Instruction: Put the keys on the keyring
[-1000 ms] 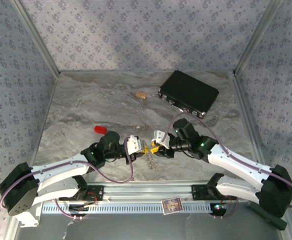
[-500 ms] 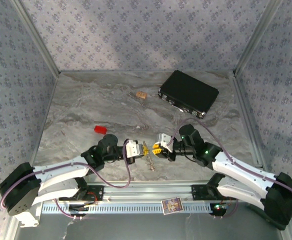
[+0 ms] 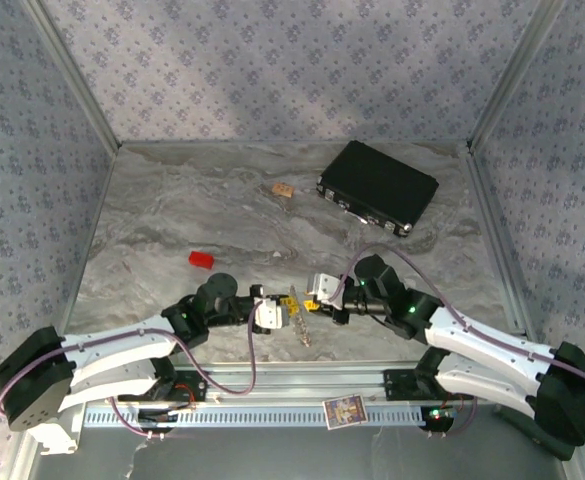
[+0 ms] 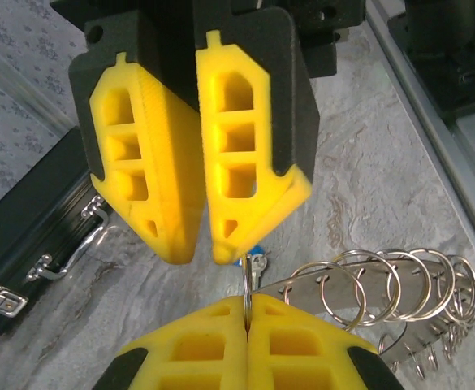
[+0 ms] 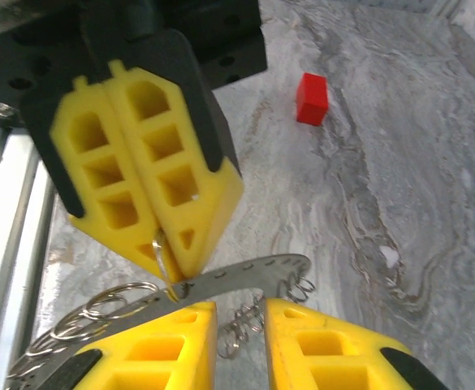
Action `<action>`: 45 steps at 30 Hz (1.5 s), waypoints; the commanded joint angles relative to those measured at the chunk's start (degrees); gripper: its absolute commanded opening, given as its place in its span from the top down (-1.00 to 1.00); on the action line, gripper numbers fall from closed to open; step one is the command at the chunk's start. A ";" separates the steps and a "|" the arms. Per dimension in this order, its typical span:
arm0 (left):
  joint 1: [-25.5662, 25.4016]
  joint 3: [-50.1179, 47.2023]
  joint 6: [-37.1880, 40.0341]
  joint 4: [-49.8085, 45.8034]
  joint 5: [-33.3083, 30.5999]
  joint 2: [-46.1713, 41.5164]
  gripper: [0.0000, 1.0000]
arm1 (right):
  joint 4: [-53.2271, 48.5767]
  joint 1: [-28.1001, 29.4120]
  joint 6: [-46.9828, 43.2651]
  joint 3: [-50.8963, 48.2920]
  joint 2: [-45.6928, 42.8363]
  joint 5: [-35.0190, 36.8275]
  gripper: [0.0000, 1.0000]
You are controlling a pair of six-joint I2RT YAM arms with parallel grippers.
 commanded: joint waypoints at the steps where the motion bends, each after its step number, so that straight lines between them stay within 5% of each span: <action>1: -1.15 1.54 6.74 -0.64 -3.37 -1.61 1.00 | 1.07 1.11 -1.99 -1.85 -2.32 7.12 0.54; 14: -1.32 1.50 11.39 -0.43 -4.84 -2.23 1.00 | 2.49 5.37 -7.78 -2.58 -1.68 8.44 0.55; 33: -1.33 2.66 6.49 -1.15 -2.91 0.28 1.00 | 2.64 5.45 -8.38 -1.03 -0.28 3.04 0.59; 45: -1.32 3.03 4.80 -0.80 -2.80 1.15 0.95 | 3.89 5.59 -7.81 -0.22 0.91 1.25 0.86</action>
